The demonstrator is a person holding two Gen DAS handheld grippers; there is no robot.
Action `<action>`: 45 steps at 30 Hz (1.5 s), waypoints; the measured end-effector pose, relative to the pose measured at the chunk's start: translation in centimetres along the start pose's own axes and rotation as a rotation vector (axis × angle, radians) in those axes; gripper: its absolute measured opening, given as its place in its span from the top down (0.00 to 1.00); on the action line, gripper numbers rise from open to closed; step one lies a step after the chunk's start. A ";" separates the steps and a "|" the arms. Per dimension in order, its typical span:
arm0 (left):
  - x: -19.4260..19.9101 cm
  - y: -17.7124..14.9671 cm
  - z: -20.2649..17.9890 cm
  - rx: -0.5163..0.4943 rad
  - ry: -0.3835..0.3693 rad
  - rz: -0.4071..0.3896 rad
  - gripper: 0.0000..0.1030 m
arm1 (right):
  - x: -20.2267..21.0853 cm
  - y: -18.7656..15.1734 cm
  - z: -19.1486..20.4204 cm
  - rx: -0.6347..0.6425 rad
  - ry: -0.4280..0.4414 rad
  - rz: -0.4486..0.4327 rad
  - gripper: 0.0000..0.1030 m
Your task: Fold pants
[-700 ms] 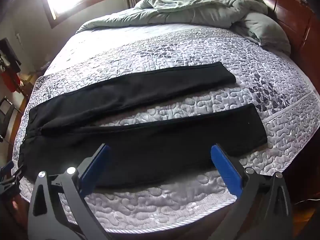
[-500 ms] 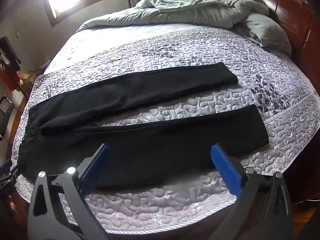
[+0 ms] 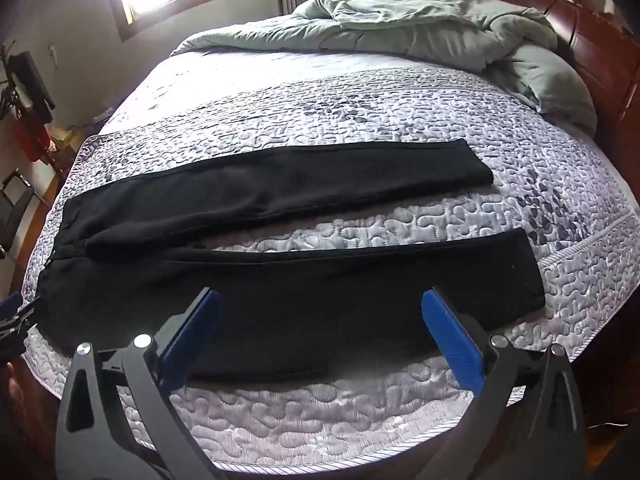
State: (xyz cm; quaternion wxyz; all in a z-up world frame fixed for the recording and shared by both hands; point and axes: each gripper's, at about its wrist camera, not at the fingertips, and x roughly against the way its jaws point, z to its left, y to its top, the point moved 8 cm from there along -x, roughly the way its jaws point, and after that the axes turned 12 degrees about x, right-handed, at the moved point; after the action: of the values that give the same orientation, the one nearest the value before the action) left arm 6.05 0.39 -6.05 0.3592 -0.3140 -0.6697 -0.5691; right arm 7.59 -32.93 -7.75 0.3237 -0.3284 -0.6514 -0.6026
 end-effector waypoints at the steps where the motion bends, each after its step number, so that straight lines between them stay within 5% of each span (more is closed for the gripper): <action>1: 0.0 0.0 0.0 0.000 0.002 -0.001 0.04 | -0.1 0.0 0.0 -0.006 -0.001 0.002 0.03; 45: -1.1 0.2 -1.0 -0.022 0.023 0.015 0.04 | -1.9 -0.5 0.4 -0.017 0.012 0.039 0.03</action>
State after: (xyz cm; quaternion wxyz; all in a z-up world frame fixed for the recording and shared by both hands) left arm 6.93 -0.55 -6.81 0.3676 -0.3165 -0.6568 -0.5773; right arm 8.27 -32.64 -9.66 0.3365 -0.3403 -0.6376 -0.6037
